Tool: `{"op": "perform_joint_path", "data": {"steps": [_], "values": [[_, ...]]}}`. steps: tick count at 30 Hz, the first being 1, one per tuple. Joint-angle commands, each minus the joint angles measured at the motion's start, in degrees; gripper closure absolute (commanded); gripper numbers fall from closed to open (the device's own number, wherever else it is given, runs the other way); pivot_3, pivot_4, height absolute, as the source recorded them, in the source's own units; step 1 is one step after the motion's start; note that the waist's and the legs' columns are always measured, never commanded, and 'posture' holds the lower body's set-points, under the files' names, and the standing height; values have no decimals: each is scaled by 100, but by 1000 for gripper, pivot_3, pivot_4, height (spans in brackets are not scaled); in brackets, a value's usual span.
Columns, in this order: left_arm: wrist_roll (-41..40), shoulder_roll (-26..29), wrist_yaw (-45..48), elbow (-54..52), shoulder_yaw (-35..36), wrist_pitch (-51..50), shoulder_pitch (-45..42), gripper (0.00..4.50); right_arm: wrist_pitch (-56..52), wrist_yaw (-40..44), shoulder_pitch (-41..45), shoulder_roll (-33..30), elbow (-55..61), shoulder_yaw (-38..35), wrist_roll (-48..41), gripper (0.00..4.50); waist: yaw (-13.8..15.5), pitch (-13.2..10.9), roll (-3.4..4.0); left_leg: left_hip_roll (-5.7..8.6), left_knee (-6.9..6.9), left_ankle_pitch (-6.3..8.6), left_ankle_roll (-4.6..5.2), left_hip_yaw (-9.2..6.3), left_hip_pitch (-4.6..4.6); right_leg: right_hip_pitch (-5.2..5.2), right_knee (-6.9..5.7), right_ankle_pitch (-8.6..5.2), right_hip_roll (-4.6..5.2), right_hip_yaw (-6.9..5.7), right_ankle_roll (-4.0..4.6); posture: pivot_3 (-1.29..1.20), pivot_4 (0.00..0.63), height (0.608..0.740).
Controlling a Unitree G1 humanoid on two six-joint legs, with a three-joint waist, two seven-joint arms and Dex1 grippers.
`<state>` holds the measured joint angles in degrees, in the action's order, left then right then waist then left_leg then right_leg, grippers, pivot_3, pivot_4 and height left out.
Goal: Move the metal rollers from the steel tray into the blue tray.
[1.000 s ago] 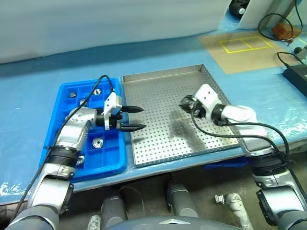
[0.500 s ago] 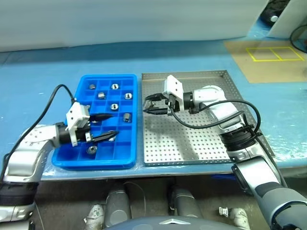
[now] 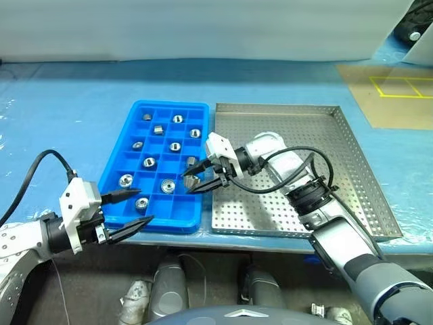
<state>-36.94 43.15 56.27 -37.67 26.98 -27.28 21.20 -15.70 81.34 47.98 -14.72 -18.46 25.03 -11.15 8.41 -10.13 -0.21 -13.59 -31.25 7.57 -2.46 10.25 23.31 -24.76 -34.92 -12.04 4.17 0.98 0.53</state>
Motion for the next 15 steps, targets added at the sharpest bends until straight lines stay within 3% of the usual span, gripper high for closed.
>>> {"op": "perform_joint_path", "data": {"steps": [1, 12, 15], "values": [[-160, -42, -166, -322, 191, -5, 147, 823, 148, 180, 148, 141, -102, 81, 15, 2756, 42, 0, 0, -1, 1, 0, -1, 0, 2, -3, 3, 0, 0, 0, 0, 353, 150, 740], [-217, 32, -359, -260, -79, 9, -75, 823, 114, 386, -71, 168, -170, 388, 228, 2756, 85, 1, -1, 0, -1, -6, -10, -8, 25, -24, -1, -1, -1, -6, 1, 334, 150, 740], [-191, 55, -326, -180, -169, 19, -178, 823, 157, 383, -104, 175, -172, 348, 211, 1758, 76, 1, -1, 0, -2, -8, -12, -8, 23, -24, -7, -1, -1, -5, 1, 311, 150, 740]]}}
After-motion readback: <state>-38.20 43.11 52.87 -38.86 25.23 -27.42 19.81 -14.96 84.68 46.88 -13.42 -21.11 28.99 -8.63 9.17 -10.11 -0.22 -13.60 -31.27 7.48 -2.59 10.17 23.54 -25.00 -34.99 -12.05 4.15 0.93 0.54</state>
